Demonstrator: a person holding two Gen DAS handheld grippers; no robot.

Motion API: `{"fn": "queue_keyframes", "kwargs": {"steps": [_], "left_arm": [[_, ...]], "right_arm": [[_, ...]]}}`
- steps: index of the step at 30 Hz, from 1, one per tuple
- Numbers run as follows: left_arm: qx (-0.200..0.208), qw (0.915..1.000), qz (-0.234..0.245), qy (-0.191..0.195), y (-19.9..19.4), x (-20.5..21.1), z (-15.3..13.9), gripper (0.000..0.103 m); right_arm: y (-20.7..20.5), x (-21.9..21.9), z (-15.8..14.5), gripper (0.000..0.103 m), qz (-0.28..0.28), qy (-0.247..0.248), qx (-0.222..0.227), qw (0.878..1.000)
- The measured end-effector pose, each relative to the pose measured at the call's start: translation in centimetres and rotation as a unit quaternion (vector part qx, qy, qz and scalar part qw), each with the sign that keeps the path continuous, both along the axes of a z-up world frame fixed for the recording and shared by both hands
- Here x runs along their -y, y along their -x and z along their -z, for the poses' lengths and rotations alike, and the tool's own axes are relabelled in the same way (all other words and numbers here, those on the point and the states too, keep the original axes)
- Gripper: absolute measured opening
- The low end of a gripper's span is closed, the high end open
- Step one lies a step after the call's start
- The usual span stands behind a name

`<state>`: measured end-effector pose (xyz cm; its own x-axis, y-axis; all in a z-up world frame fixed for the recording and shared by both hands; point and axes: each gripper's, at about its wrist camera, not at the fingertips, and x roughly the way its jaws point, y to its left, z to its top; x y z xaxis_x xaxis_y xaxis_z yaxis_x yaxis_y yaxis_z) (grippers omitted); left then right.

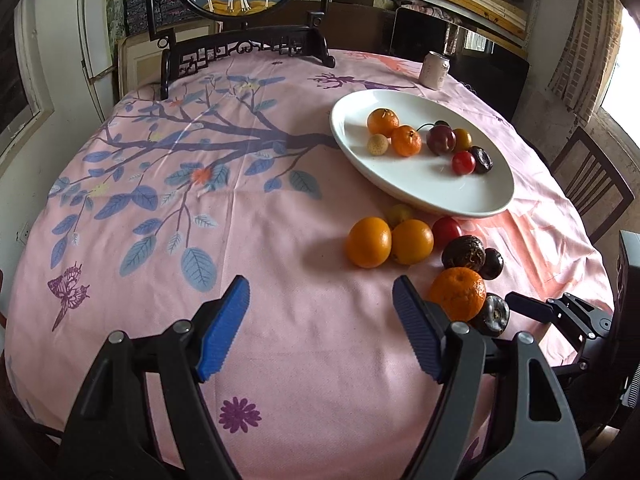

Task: Organize fruits
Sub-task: 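Grasp a dark passion fruit with the right tool while the left tool grasps a large orange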

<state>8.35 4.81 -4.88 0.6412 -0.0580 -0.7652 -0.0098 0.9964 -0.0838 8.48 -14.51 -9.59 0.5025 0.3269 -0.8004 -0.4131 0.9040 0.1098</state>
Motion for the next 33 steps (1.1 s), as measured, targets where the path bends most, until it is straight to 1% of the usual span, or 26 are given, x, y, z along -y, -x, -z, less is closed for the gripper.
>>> {"fn": "queue_keyframes", "kwargs": {"steps": [1,2,6,8,11,15,19,24,25,26,28,33], "left_arm": [[-0.001,1.0,0.002,-0.001,0.0,0.2,0.0,0.076],[-0.002,1.0,0.004,-0.002,0.0,0.3,0.1,0.076],[-0.006,0.9999,0.015,-0.001,0.0,1.2,0.2,0.076],[-0.009,0.9996,0.028,0.003,0.1,1.8,0.3,0.076],[-0.015,0.9984,0.055,0.006,0.1,3.3,0.5,0.077],[-0.03,0.9961,0.082,-0.005,-0.3,6.0,1.4,0.077],[-0.049,0.9931,0.106,-0.009,-0.9,8.3,2.3,0.078],[-0.068,0.9908,0.115,-0.016,-2.0,10.2,3.5,0.078],[-0.071,0.9908,0.114,-0.017,-2.2,10.4,3.7,0.076],[-0.074,0.9906,0.113,-0.018,-2.3,10.5,3.9,0.072],[-0.086,0.9894,0.117,-0.011,-2.7,10.8,4.3,0.047],[-0.081,0.9901,0.114,-0.01,-2.7,10.8,4.2,0.046]], "right_arm": [[0.1,-0.2,0.0,0.046,-0.002,0.008,0.006,1.0],[0.2,-0.2,-0.2,0.043,-0.008,0.005,0.005,1.0],[0.3,0.5,-0.3,0.043,-0.004,0.002,0.002,1.0],[0.3,1.4,-0.6,0.043,0.01,-0.005,0.002,1.0],[0.4,2.9,-1.5,0.043,0.034,-0.011,0.016,0.999],[0.6,4.7,-1.9,0.043,0.05,-0.018,0.024,0.998],[0.9,6.1,-1.6,0.043,0.058,-0.029,0.019,0.998],[1.1,7.6,-1.5,0.043,0.069,-0.041,0.017,0.997],[1.1,7.9,-1.5,0.043,0.071,-0.043,0.017,0.996],[1.1,8.2,-1.5,0.043,0.073,-0.045,0.018,0.996],[1.2,8.6,-1.6,0.043,0.076,-0.049,0.018,0.996],[1.3,8.8,-1.6,0.043,0.078,-0.053,0.018,0.995]]}}
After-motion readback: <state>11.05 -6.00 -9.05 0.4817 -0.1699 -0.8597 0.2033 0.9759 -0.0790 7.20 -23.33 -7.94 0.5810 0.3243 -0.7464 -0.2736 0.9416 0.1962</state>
